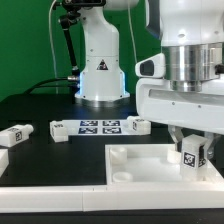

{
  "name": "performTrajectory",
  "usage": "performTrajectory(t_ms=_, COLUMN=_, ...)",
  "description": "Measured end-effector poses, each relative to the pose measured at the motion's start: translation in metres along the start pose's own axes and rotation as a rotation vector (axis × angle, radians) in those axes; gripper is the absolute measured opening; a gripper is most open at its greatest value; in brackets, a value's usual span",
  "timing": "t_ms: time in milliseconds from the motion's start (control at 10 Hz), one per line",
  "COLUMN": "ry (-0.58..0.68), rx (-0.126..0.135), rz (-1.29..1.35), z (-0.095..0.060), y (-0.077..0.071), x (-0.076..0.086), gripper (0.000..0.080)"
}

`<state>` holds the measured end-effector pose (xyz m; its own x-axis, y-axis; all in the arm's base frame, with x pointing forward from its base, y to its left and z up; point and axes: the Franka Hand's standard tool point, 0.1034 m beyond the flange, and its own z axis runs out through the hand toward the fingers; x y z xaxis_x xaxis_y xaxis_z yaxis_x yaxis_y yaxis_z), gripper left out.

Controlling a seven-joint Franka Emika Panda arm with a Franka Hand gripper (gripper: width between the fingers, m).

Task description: Assemble square table

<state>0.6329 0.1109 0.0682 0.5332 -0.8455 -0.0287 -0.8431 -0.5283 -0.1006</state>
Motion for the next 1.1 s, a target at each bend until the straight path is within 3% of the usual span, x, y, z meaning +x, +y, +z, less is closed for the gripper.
performTrajectory(t_ms=100, ry=-0.013, rx=0.0, rz=0.193, z=0.0001, y=0.0009, x=-0.0009, gripper=0.0295)
performTrajectory(t_ms=200, ry=-0.047, rx=0.022, rz=0.394, z=0.0008, y=0.0008, x=-0.0024, gripper=0.0294)
performTrajectory(t_ms=300, ry=-0.091, rx=0.062, rz=0.584, z=0.0008, y=0.0026, x=-0.0029, gripper=0.0294)
performTrajectory(t_ms=400, ry=-0.11, rx=0.078, rz=0.67, z=0.001, y=0.0032, x=-0.0042, gripper=0.0294)
performTrajectory(t_ms=900, ry=-0.119, rx=0.051, rz=0.967, z=0.0009, y=0.0031, x=-0.0046, gripper=0.0294)
performTrajectory(t_ms=1100, ry=-0.105, rx=0.048, rz=0.974, z=0.0011, y=0.0031, x=-0.0053, gripper=0.0295)
